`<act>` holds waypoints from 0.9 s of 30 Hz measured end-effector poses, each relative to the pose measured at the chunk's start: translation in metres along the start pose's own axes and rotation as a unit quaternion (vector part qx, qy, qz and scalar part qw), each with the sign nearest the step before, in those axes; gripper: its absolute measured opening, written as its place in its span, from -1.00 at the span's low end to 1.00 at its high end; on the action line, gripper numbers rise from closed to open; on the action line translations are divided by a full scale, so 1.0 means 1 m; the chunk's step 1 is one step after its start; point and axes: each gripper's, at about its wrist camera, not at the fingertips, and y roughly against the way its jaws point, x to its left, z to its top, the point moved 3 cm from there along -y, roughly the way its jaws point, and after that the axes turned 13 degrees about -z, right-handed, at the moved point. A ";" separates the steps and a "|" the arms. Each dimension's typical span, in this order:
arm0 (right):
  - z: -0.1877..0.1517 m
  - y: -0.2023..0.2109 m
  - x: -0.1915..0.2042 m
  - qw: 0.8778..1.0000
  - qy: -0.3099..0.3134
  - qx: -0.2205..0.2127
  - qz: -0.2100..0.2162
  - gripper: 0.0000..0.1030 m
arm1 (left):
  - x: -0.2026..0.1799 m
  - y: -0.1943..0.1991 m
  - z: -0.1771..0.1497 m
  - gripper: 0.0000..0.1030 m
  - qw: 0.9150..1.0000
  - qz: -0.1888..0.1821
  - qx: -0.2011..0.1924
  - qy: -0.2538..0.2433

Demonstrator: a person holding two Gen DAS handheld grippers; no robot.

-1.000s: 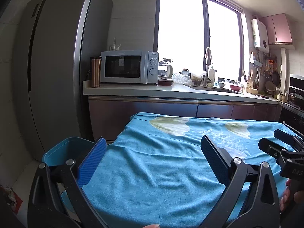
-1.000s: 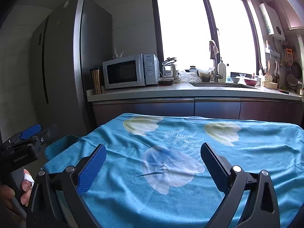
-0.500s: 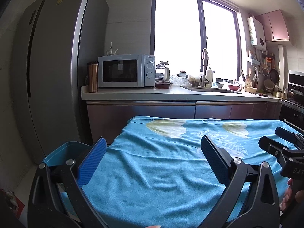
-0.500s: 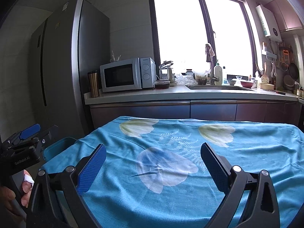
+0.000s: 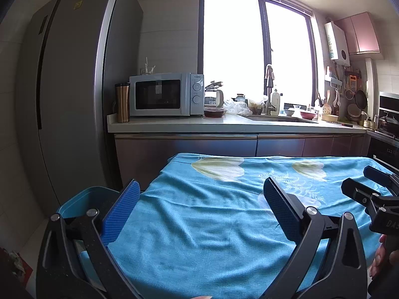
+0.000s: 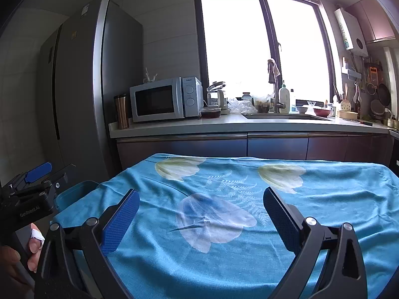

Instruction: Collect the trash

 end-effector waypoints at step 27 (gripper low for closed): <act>-0.003 -0.005 -0.003 1.000 -0.003 0.007 -0.008 0.87 | -0.002 -0.003 -0.004 0.89 1.000 0.003 0.002 -0.003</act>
